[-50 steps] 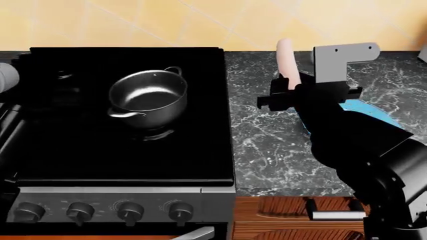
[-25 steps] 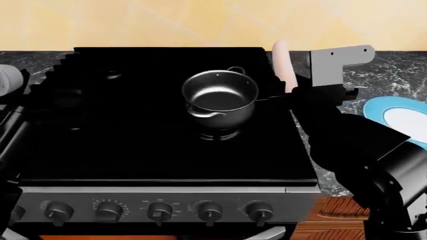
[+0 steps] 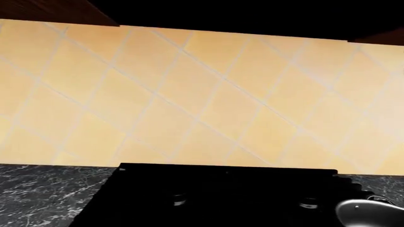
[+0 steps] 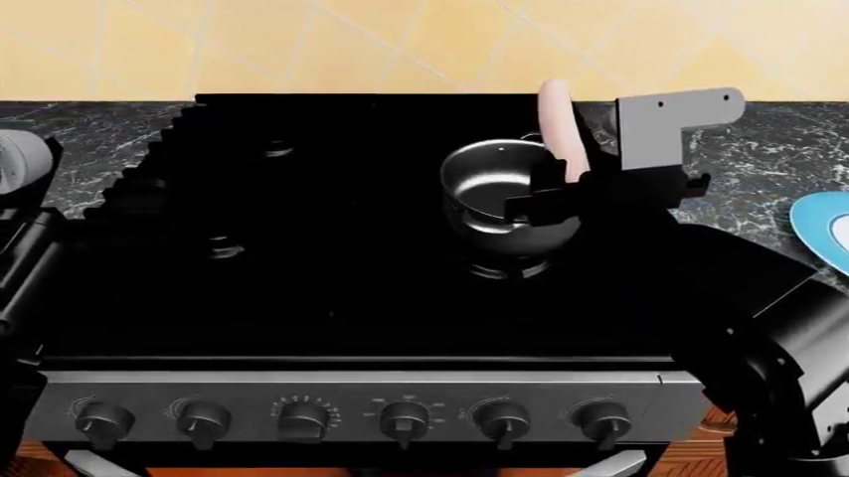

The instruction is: Frozen meat rests on a plate on the counter. Retrieve the meat and place it in a pot on a burner. Then turn the burner on.

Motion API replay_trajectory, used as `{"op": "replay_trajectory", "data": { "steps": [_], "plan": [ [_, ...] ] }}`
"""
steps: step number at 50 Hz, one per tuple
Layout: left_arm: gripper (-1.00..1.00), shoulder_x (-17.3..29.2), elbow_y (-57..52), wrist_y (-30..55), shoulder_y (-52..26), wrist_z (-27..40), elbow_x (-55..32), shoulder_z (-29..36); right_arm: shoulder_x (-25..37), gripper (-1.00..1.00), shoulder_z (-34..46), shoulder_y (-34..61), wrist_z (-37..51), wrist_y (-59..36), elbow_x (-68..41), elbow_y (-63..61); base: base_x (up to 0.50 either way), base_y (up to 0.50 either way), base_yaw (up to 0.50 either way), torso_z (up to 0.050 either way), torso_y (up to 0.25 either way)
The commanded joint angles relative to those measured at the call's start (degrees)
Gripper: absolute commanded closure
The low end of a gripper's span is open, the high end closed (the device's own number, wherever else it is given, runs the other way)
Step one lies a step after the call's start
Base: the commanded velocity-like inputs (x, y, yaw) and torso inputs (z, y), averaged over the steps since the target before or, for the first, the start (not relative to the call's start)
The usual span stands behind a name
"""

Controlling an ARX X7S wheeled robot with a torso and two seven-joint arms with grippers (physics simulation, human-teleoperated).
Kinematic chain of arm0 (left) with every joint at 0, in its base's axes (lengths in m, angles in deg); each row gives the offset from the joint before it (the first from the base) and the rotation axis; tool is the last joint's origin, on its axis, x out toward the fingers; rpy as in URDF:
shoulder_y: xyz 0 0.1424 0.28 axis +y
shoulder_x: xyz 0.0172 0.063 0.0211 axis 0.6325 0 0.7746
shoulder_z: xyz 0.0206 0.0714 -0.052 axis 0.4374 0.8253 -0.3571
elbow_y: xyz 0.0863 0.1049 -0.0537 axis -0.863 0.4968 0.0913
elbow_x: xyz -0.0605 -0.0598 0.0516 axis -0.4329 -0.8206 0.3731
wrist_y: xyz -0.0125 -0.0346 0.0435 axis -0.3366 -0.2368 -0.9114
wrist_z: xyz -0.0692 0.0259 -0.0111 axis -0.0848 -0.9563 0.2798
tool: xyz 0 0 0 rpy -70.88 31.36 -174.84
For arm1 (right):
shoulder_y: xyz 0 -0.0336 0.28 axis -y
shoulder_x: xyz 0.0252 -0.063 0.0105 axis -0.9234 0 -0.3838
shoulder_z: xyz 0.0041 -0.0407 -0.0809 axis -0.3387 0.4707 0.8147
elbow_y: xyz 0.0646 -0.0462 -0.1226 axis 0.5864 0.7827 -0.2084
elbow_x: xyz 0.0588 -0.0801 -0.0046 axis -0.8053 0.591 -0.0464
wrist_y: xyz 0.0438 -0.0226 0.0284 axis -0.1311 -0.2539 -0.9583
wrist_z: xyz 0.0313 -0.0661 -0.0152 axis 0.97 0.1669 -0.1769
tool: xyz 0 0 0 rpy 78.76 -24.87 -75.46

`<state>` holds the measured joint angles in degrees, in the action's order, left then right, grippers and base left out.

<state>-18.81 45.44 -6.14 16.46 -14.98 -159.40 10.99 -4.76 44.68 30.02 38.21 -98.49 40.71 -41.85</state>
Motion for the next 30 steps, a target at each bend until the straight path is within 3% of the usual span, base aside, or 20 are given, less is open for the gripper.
{"op": "replay_trajectory", "data": {
  "steps": [1,30],
  "plan": [
    [-1.00,0.1,0.0,-0.3,0.0,0.0,0.0,0.4,0.0,1.00,0.6,1.2,-0.3,-1.2,0.1,-0.2,0.00,0.00,0.00,0.000,0.000],
    [-1.00,0.4,0.4,-0.7,-2.2,3.0,-4.4,0.3,-2.9,1.00,0.1,21.9,-3.9,-19.3,-8.8,16.4,0.00,0.00,0.00,0.000,0.000]
  ]
}}
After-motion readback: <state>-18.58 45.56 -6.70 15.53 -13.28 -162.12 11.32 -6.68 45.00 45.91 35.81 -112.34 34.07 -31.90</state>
